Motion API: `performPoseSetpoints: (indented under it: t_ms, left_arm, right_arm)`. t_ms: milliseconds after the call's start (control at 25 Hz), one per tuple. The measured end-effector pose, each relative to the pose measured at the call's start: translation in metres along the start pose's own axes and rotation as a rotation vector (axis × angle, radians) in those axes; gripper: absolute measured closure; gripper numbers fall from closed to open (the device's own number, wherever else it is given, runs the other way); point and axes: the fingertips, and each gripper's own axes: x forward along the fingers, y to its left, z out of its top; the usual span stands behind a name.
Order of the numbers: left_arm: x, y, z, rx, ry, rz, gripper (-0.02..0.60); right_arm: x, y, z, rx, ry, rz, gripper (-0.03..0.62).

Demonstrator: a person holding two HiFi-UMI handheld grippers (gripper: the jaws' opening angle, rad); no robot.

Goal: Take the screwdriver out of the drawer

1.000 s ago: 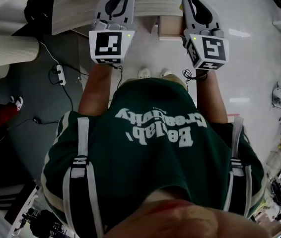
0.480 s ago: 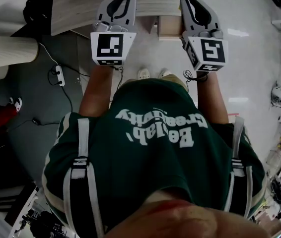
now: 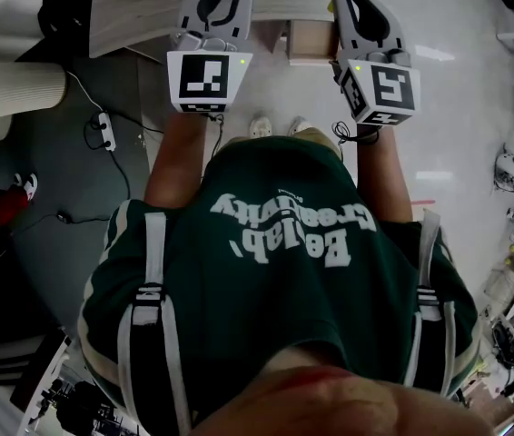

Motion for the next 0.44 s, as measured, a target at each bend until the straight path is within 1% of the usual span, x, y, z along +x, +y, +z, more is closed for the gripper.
performPoseSetpoints:
  t_ms: [120, 440]
  left_arm:
    - [0.0009, 0.0019, 0.0022, -0.004, -0.008, 0.000, 0.563]
    - [-0.0007, 0.0086, -0.0058, -0.022, 0.009, 0.019, 0.563]
  right_arm:
    - [0.0009, 0.0014, -0.0025, 0.004, 0.012, 0.003, 0.530]
    - [0.0022, 0.0070, -0.0034, 0.003, 0.012, 0.009, 0.530]
